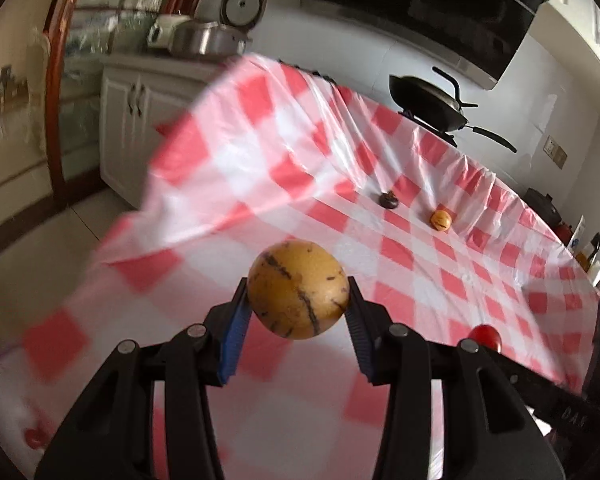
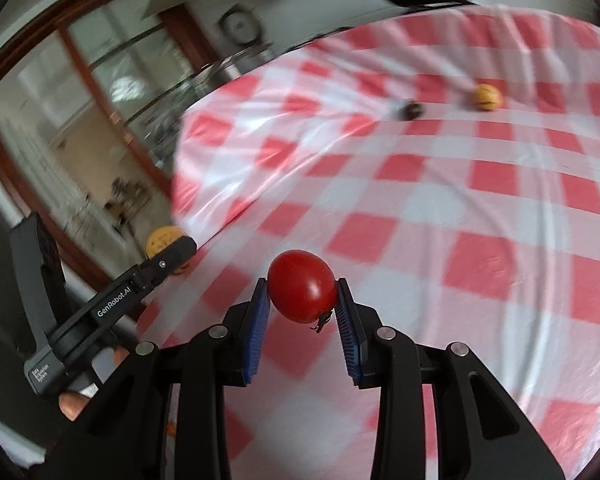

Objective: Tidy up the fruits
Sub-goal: 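Carry the tomato and pepino over the white box and open both grippers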

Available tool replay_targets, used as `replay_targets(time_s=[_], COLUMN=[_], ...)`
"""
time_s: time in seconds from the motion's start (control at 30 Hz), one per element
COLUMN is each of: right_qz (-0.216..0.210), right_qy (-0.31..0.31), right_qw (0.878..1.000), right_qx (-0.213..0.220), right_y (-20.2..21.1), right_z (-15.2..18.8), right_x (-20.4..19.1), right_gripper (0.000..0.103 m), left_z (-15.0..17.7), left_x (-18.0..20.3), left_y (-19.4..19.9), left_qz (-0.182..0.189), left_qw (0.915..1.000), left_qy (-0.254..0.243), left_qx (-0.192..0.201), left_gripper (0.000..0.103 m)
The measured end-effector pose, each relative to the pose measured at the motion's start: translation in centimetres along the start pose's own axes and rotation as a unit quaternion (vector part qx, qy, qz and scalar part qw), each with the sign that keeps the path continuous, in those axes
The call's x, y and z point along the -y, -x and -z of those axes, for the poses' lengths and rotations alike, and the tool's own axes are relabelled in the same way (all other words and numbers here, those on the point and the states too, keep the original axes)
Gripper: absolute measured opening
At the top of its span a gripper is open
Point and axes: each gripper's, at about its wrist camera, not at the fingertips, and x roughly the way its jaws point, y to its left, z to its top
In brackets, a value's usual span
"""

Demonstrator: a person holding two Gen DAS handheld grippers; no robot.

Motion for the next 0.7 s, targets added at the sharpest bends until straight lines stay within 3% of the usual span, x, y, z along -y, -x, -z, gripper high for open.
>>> replay_targets(time_s=[0.23,0.43,0.57,0.7], right_qz=[-0.040,-0.096,-0.135,-0.157], right_qy=[0.097,0.191,0.259,0.330], right_qw=[0.994,0.974,0.949,0.910], right_qx=[-0.028,-0.069,-0.119,-0.195], right_y=[-1.5,-3.1,-5.3,-8.3], right_z=[2.4,5.7,9.1,14.0], right_x=[-7.1,-14.2,-18.9,-22.6], right_gripper=[0.034,0.034,0.034,0.034], left_z=[1.2,3.0,5.8,9.4], left_x=[-8.1,-14.8,-19.6,-23.3], left_y=[7.3,12.3,12.8,12.1], left_qz=[-0.028,-0.087,-0.126,-0.156], left_qw=[0.9986,0.9942,0.9912,0.9852], left_qy=[0.017,0.017,0.038,0.054], left_qx=[0.042,0.061,0.015,-0.045], left_gripper=[0.046,0.046,0.046,0.046])
